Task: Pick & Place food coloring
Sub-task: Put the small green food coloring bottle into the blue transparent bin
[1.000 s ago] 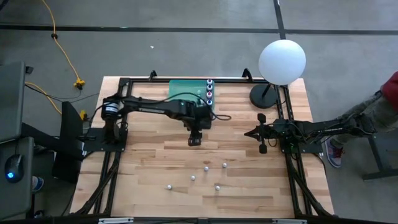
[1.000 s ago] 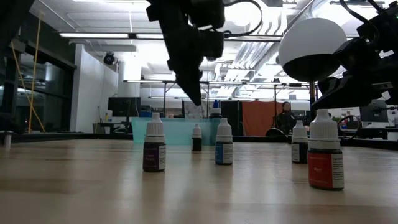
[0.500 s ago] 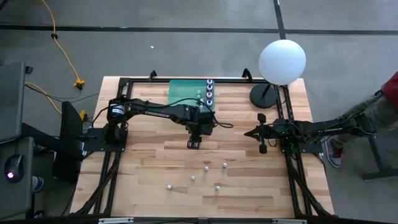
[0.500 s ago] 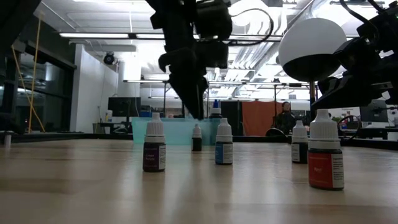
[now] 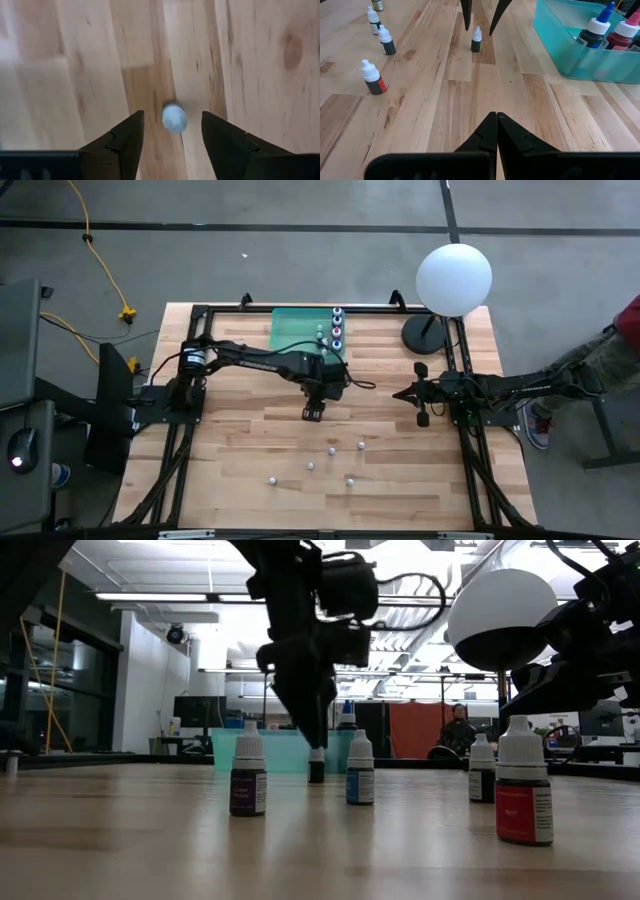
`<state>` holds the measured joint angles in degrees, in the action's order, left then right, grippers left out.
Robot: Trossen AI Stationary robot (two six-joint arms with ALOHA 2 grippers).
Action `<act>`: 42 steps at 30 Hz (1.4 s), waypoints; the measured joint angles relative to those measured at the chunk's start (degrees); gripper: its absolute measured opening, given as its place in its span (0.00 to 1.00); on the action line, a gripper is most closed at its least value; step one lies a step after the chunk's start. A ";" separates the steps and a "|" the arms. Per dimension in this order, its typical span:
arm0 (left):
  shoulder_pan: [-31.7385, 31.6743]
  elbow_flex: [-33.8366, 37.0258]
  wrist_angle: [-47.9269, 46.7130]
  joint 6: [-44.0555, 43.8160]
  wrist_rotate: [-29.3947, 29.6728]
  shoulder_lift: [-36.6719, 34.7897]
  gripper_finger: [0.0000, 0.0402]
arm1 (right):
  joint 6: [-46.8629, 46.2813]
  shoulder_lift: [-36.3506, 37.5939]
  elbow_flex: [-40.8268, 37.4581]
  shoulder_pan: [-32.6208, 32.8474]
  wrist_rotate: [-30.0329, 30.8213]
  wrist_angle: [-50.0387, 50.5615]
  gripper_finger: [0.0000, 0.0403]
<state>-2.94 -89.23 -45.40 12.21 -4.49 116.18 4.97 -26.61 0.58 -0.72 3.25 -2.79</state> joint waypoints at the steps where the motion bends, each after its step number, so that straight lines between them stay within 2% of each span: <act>1: -0.01 0.13 -0.57 0.00 -0.03 0.16 0.48 | 0.00 0.00 0.00 0.01 0.00 0.01 0.00; 21: 0.00 0.20 0.95 -0.73 -0.52 1.42 0.47 | 0.00 -0.01 0.00 0.00 -0.01 0.01 0.00; 25: 0.00 0.20 1.12 -0.81 -0.51 1.42 0.40 | 0.00 0.00 0.02 -0.01 0.00 0.01 0.00; 37: -0.02 0.11 0.73 -0.79 -0.17 1.39 0.12 | 0.00 0.00 0.01 0.01 0.00 0.01 0.00; 42: 0.02 0.06 0.45 -0.76 0.91 1.35 0.08 | 0.00 -0.02 0.00 0.01 0.00 -0.01 0.00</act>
<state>-2.92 -89.17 -44.94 11.44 -3.58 117.54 4.97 -26.63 0.58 -0.71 3.25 -2.80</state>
